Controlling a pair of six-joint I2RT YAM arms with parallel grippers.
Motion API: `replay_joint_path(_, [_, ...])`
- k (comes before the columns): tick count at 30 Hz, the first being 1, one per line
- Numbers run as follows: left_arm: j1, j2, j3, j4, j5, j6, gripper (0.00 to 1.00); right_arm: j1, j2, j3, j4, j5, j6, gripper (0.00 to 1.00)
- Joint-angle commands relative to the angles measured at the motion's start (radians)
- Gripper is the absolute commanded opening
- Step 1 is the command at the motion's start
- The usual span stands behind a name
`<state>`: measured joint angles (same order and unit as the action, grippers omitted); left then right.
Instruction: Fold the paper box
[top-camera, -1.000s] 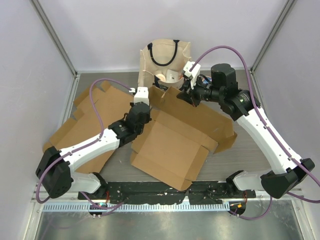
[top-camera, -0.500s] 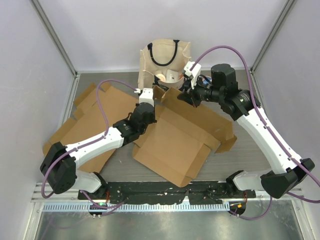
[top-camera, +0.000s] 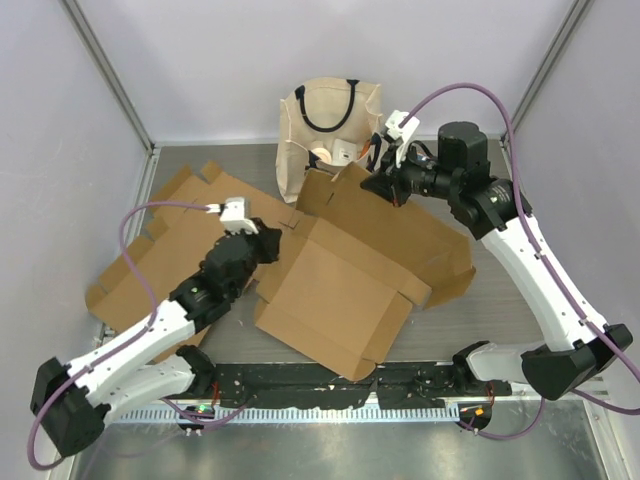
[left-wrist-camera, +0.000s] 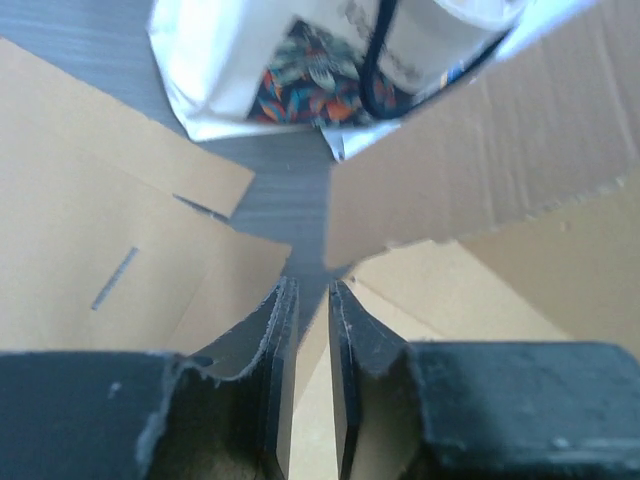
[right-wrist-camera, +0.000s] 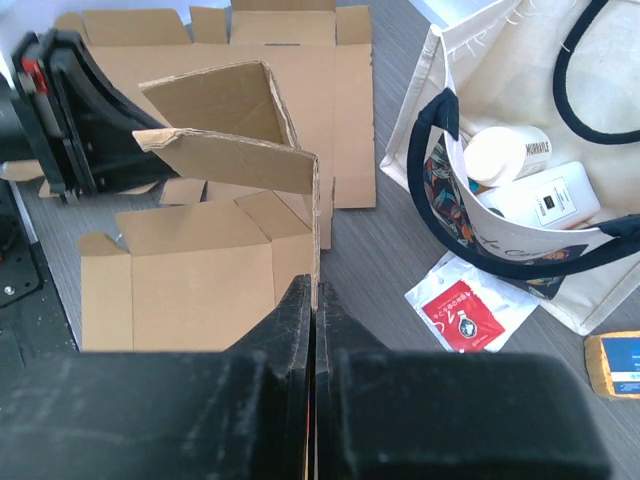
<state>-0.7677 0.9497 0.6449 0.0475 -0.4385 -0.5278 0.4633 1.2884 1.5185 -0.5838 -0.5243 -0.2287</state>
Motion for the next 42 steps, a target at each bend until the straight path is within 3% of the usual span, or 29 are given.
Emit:
replay_joint_path(1, [0.117, -0.101, -0.033, 0.019, 0.134, -0.127, 0.25, -0.032, -0.041, 0.022, 0.082, -0.089, 0.043, 0.01])
replay_joint_path(3, [0.220, -0.095, -0.016, 0.000, 0.243, -0.164, 0.29, -0.049, -0.041, 0.020, 0.082, -0.109, 0.042, 0.01])
replay_joint_path(7, [0.446, 0.077, 0.048, 0.017, 0.619, -0.247, 0.31, -0.064, -0.041, 0.020, 0.081, -0.146, 0.032, 0.01])
replay_joint_path(8, [0.476, 0.113, 0.056, 0.044, 0.780, -0.291, 0.31, -0.066, -0.040, 0.023, 0.079, -0.157, 0.029, 0.01])
replay_joint_path(9, [0.502, 0.154, 0.070, 0.067, 0.840, -0.310, 0.33, -0.071, -0.038, 0.025, 0.081, -0.164, 0.029, 0.01])
replay_joint_path(14, [0.577, 0.414, 0.076, 0.470, 1.297, -0.525, 0.46, -0.075, -0.028, 0.043, 0.085, -0.195, 0.032, 0.01])
replay_joint_path(15, [0.578, 0.438, 0.076, 0.589, 1.325, -0.561, 0.48, -0.075, -0.028, 0.045, 0.084, -0.201, 0.029, 0.01])
replay_joint_path(17, [0.576, 0.500, 0.076, 0.672, 1.388, -0.625, 0.47, -0.077, -0.029, 0.045, 0.088, -0.213, 0.031, 0.01])
replay_joint_path(22, [0.555, 0.551, 0.067, 0.882, 1.460, -0.735, 0.41, -0.080, -0.028, 0.055, 0.094, -0.209, 0.032, 0.01])
replay_joint_path(29, [0.541, 0.526, -0.020, 0.975, 1.443, -0.790, 0.39, -0.092, -0.020, 0.068, 0.095, -0.206, 0.034, 0.01])
replay_joint_path(36, [0.447, 0.575, -0.010, 0.997, 1.410, -0.784, 0.36, -0.095, -0.024, 0.059, 0.137, -0.238, 0.066, 0.01])
replay_joint_path(42, [0.409, 0.590, 0.009, 0.956, 1.347, -0.733, 0.15, -0.097, -0.029, 0.054, 0.151, -0.241, 0.074, 0.01])
